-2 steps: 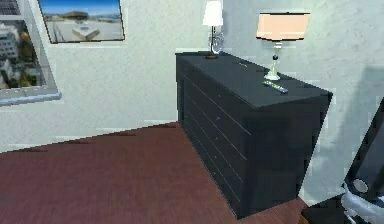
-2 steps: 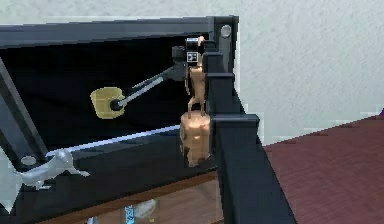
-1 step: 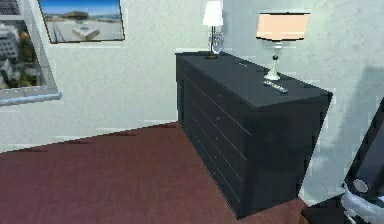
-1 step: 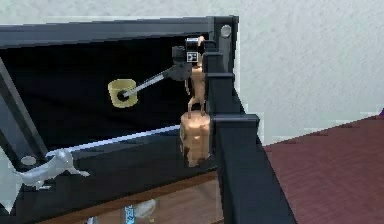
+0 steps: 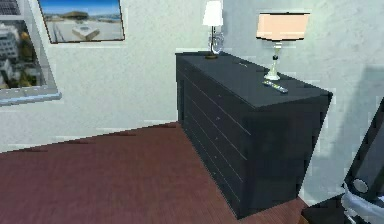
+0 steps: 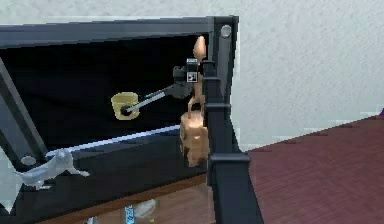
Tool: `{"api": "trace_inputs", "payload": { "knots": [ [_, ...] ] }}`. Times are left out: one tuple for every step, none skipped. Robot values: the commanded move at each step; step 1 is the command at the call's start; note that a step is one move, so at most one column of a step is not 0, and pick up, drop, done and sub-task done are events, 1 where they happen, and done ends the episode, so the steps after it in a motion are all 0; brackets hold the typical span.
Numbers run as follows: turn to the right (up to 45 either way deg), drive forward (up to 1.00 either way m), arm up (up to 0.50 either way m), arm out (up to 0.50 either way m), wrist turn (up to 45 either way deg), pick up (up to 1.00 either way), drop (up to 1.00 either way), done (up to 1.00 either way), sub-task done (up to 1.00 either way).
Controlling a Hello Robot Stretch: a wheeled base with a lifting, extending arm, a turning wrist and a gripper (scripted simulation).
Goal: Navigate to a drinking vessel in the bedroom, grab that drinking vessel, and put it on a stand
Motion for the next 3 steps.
{"api": "trace_inputs", "payload": {
  "knots": [
    [0.0, 0.0, -0.32, 0.0, 0.0, 0.0, 0.0, 0.0, 0.0],
    [0.0, 0.0, 0.0, 0.0, 0.0, 0.0, 1.0, 0.0, 0.0],
    [0.0, 0.0, 0.06, 0.0, 0.0, 0.0, 0.0, 0.0, 0.0]
  ]
}}
